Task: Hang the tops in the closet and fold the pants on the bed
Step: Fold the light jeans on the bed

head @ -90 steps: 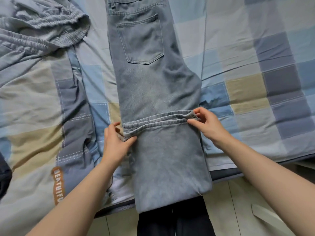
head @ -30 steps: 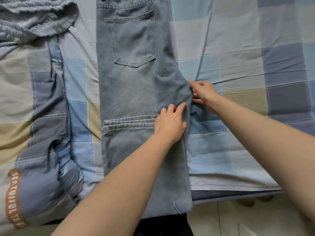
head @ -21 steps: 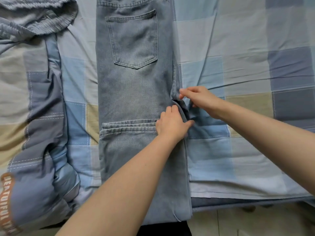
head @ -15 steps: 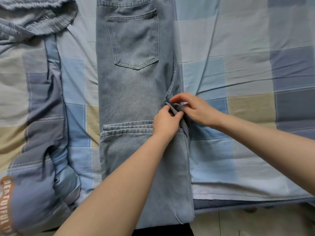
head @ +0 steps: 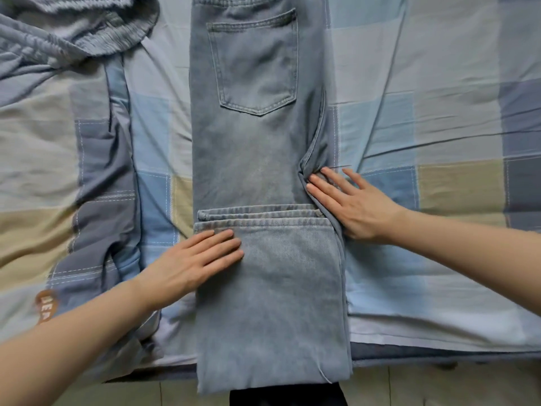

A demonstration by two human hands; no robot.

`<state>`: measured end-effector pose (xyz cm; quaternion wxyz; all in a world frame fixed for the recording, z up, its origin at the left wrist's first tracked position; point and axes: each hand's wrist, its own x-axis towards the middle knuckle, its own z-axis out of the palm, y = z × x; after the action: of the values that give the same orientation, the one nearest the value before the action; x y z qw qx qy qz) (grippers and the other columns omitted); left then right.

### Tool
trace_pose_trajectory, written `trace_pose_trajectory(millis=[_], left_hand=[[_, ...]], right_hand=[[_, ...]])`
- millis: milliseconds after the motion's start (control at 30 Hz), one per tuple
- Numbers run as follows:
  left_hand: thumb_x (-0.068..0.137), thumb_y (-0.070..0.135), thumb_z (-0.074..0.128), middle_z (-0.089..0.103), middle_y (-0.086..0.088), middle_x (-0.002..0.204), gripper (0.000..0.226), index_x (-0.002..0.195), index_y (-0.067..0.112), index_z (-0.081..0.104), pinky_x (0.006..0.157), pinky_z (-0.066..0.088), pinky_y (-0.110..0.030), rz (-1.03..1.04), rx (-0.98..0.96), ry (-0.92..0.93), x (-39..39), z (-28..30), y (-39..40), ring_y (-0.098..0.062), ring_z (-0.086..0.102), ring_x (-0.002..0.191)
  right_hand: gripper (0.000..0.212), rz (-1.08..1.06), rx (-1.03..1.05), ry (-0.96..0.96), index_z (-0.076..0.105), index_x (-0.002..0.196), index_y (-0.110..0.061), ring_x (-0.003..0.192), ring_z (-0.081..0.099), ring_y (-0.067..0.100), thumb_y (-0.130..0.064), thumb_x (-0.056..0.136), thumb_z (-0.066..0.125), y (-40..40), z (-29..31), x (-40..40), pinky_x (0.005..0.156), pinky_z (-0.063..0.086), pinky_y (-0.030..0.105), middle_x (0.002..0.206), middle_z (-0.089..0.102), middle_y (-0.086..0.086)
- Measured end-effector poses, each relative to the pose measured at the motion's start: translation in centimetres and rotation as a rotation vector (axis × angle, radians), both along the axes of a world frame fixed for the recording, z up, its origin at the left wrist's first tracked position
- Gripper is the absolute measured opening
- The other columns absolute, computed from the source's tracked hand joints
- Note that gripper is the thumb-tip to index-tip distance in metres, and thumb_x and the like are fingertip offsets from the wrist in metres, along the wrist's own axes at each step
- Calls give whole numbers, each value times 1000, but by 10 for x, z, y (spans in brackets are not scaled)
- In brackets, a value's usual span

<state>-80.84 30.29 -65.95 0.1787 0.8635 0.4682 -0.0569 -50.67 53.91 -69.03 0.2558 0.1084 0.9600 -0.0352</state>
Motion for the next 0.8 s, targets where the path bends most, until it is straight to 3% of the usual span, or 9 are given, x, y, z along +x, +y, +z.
trace_pose_trajectory(millis=[67, 100, 233, 433, 500, 567, 667, 733, 800], left_hand=[[85, 0, 28, 35, -6, 155, 67, 149, 18, 38, 111, 36, -47, -65, -40, 60, -6, -3, 3, -27, 34, 142], [84, 2, 29, 33, -5, 156, 69, 150, 20, 36, 111, 37, -47, -106, -40, 84, -9, -6, 6, -26, 33, 142], [91, 10, 35, 37, -6, 155, 60, 149, 23, 39, 107, 42, -47, -150, -5, 65, -18, -22, 10, -27, 38, 140], [93, 9, 36, 42, -7, 151, 53, 144, 16, 47, 107, 42, -46, -81, 14, 17, -12, -23, 13, -30, 41, 138], [95, 10, 36, 47, -5, 147, 48, 140, 12, 51, 106, 44, -42, -8, -9, -68, -15, -20, 17, -26, 45, 135], [92, 12, 53, 51, -4, 144, 44, 136, 11, 56, 108, 42, -38, 108, -110, -229, -18, -17, 24, -22, 46, 135], [81, 16, 75, 59, 9, 133, 47, 127, 21, 65, 107, 37, -18, 348, -399, -435, -25, -4, 46, -5, 50, 128], [81, 19, 73, 67, 18, 120, 36, 114, 33, 71, 94, 43, -11, 560, -616, -536, -36, 8, 70, 5, 59, 112], [82, 17, 66, 72, 9, 112, 32, 111, 30, 72, 88, 51, -18, 863, -811, -731, -58, 9, 95, 0, 65, 103]], right_hand=[[94, 2, 14, 14, 18, 152, -11, 141, 27, 41, -45, 73, 57, -7, -3, 0, 111, 25, 55, 154, 29, 20], [93, 13, 23, 32, 13, 153, -15, 141, 26, 43, -43, 76, 56, -8, -3, 0, 111, 25, 57, 153, 28, 22], [67, 110, -1, 78, 9, 151, -37, 133, 30, 56, -22, 88, 25, -3, -2, -4, 109, 25, 61, 147, 28, 36], [66, 194, 30, 10, 5, 148, -51, 135, 22, 57, -19, 92, 17, -2, 2, -5, 106, 27, 67, 149, 20, 37], [71, 138, -14, -6, -4, 147, -52, 139, 12, 55, -22, 92, 30, -7, 1, -6, 109, 22, 65, 153, 10, 34], [90, 52, -87, -50, -13, 143, -54, 144, -5, 47, -30, 88, 54, -8, 2, -4, 114, 12, 60, 157, -8, 25], [92, -147, -280, -58, -9, 137, -61, 144, -22, 24, -28, 86, 60, -8, 7, -1, 115, 0, 51, 154, -27, -1], [77, -382, -527, -5, 11, 141, -56, 144, -13, 8, -15, 91, 52, -3, 14, -4, 116, -2, 38, 155, -13, -15], [45, -729, -755, 75, 42, 142, -29, 139, 24, 2, -16, 99, 45, 8, 19, -13, 115, 13, 21, 150, 31, -15]])
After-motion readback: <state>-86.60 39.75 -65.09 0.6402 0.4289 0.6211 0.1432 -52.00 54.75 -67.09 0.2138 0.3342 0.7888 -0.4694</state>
